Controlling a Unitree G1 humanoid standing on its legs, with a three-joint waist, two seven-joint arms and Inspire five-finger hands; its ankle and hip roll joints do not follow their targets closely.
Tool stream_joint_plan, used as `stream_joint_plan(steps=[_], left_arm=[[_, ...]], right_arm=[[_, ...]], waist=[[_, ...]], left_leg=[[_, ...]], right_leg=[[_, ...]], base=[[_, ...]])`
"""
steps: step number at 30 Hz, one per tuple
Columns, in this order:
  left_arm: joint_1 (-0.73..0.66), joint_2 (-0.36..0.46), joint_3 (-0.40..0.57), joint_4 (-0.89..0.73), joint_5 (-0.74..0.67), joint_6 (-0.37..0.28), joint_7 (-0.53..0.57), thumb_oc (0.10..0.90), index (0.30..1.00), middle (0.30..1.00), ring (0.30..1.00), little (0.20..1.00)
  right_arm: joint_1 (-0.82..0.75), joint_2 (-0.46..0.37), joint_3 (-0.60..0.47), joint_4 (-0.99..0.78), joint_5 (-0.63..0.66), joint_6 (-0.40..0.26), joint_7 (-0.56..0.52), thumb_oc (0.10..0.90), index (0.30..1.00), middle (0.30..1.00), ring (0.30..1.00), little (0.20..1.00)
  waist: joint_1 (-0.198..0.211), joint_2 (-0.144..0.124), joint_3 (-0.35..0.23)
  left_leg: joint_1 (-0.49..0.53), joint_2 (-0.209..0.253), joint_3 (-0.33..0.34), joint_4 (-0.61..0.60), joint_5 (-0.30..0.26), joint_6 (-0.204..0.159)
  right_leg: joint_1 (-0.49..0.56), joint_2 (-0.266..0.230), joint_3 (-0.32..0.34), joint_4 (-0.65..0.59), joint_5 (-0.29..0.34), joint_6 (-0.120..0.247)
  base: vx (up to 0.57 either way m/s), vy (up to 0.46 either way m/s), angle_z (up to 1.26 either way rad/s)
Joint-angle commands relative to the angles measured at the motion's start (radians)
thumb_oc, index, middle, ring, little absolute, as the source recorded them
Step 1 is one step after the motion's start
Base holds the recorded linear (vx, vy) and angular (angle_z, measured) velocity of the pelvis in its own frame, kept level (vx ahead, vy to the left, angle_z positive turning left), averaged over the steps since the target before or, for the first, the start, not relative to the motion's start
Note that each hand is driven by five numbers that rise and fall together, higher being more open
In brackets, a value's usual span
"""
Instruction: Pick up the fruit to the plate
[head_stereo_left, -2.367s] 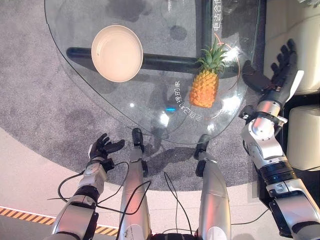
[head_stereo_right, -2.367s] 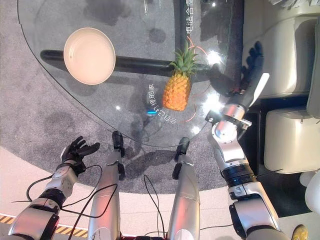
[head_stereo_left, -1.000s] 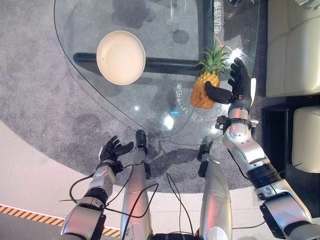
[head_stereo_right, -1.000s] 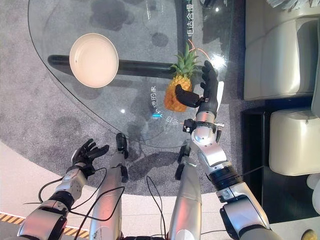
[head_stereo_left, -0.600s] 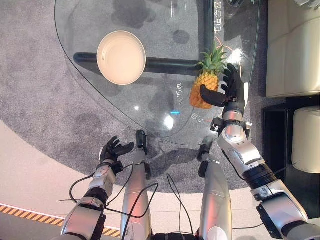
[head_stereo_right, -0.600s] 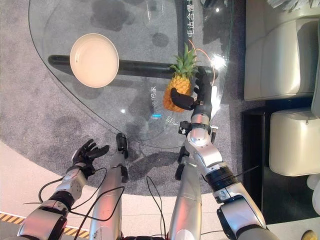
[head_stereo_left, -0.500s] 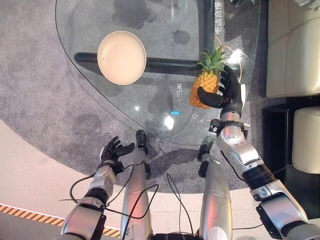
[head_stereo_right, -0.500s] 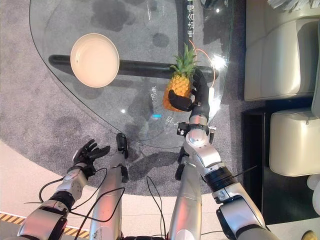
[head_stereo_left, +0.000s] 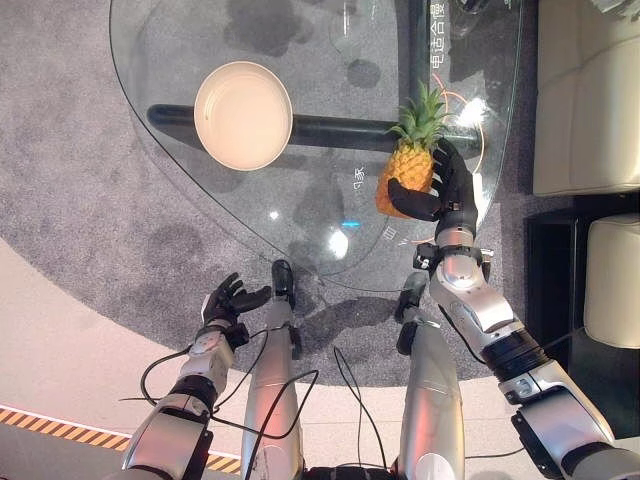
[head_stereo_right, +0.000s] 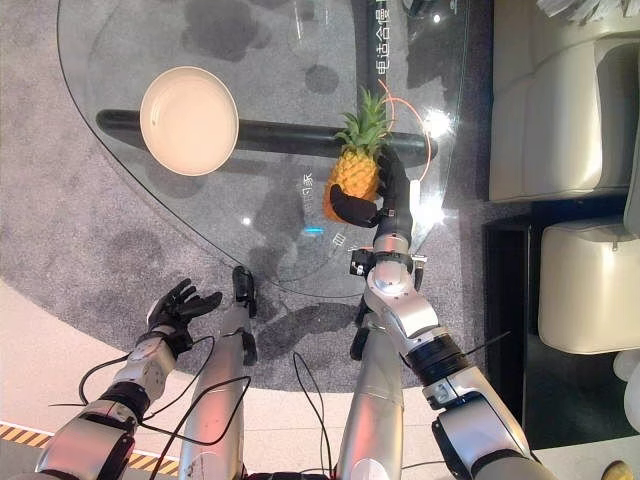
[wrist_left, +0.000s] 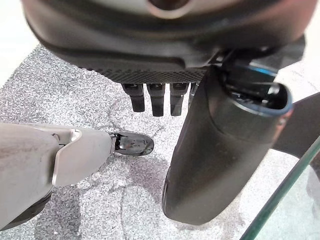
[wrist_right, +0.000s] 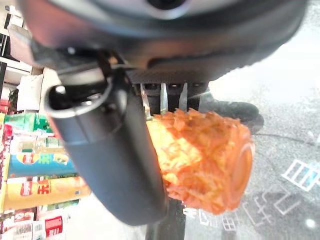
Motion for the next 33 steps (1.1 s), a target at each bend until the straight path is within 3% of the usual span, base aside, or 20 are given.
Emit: stream_joint_plan(steps=[1,3,4,16,17,18,33], left_arm=[[0.060,0.036,-0.010,0.008,-0.016,-0.018,0.029,0.800,0.900,0.900,0.900,0.900],[0.050,0.039,-0.007,0.005,-0.016,-0.018,0.029,0.800,0.900,0.900,0.900,0.900],[0.060,0.036,-0.013,0.006,-0.015,-0.017,0.029,0.800,0.900,0.900,0.900,0.900],[0.053,0.033,-0.029,0.012,-0.014,-0.014,0.027,0.800,0.900,0.900,0.900,0.900],[0.042,0.035,-0.025,0.010,-0.013,-0.013,0.027,0.800,0.900,0.900,0.900,0.900],[0.053,0.035,-0.026,0.012,-0.012,-0.013,0.024,0.800,0.900,0.900,0.900,0.900],[0.038,0.043,-0.021,0.003,0.001,-0.003,0.021,0.800,0.900,0.900,0.900,0.900]], right_arm=[[0.024,0.002,-0.019,-0.063,0.010,-0.039,0.002,0.800,0.900,0.900,0.900,0.900],[0.017,0.001,-0.020,-0.064,0.011,-0.038,0.000,0.800,0.900,0.900,0.900,0.900],[0.034,0.005,-0.015,-0.058,0.013,-0.036,-0.001,0.800,0.900,0.900,0.900,0.900],[0.023,0.007,0.001,-0.003,-0.013,-0.014,-0.020,0.800,0.900,0.900,0.900,0.900],[0.011,0.004,-0.002,-0.002,-0.016,-0.010,-0.022,0.800,0.900,0.900,0.900,0.900],[0.020,0.003,0.002,0.003,-0.023,-0.002,-0.024,0.800,0.900,0.900,0.900,0.900],[-0.069,-0.061,0.047,-0.018,-0.305,0.126,-0.016,0.800,0.900,0.900,0.900,0.900]], waist=[[-0.008,0.018,-0.023],[-0.009,0.017,-0.023],[-0.008,0.017,-0.023],[-0.003,0.020,-0.023],[-0.003,0.020,-0.023],[-0.001,0.021,-0.023],[0.007,0.022,-0.023]], left_leg=[[-0.001,0.055,-0.023,0.102,-0.079,-0.021],[-0.027,0.053,-0.021,0.095,-0.051,-0.014],[-0.001,0.054,-0.024,0.100,-0.078,-0.021],[-0.006,0.055,-0.028,0.103,-0.076,-0.023],[-0.031,0.053,-0.027,0.096,-0.048,-0.016],[-0.006,0.055,-0.029,0.102,-0.076,-0.023],[-0.042,0.050,-0.035,0.103,-0.050,-0.014]], right_leg=[[0.006,-0.076,-0.004,-0.079,0.088,0.059],[-0.016,-0.076,-0.009,-0.093,0.116,0.048],[0.008,-0.076,-0.007,-0.082,0.089,0.058],[0.007,-0.076,-0.010,-0.081,0.089,0.057],[-0.014,-0.076,-0.014,-0.094,0.116,0.047],[0.009,-0.077,-0.011,-0.082,0.088,0.057],[-0.021,-0.077,-0.015,-0.089,0.117,0.052]], base=[[0.07,-0.014,0.01],[-0.03,-0.003,0.00],[0.00,0.000,0.00],[0.00,-0.001,0.00],[0.00,0.000,0.00],[0.00,0.000,0.00],[-0.01,-0.004,0.01]])
